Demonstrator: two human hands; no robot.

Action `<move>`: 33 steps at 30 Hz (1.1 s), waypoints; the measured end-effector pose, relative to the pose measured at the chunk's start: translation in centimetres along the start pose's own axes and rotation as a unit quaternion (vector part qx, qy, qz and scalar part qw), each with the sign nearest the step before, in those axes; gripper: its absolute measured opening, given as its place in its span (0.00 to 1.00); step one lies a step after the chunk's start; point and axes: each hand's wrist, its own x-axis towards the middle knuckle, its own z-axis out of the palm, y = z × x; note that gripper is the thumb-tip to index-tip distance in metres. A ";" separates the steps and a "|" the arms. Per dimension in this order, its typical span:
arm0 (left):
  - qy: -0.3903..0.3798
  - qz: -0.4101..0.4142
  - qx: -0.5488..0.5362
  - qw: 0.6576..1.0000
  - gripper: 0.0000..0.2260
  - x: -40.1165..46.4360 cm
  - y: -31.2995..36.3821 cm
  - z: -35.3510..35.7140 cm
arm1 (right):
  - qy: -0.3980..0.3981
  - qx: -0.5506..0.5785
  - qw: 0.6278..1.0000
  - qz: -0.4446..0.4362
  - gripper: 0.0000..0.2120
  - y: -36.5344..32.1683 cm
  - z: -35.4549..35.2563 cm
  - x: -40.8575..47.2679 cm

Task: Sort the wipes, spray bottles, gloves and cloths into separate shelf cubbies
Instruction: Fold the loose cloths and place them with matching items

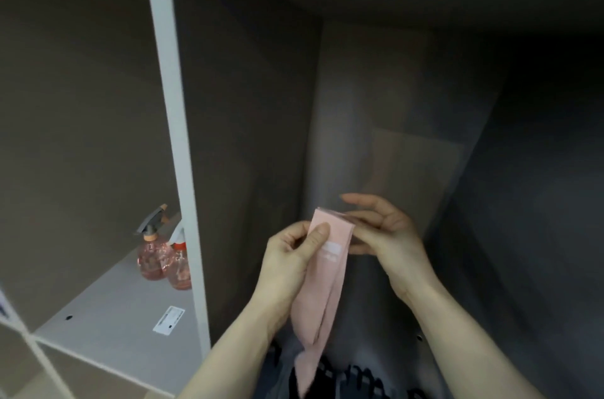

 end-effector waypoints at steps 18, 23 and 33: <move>0.009 0.050 -0.007 0.999 0.11 -2.0 1.9 -0.4 | 0.002 0.014 0.998 -0.069 0.16 -2.0 1.7 -2.2; 0.029 0.081 0.048 0.995 0.08 -2.2 2.0 -0.6 | -0.010 0.024 0.997 -0.068 0.13 -2.4 2.1 -2.6; 0.040 0.090 0.017 0.995 0.07 -2.3 2.7 0.0 | 0.022 0.049 0.996 -0.078 0.12 -2.8 2.7 -3.1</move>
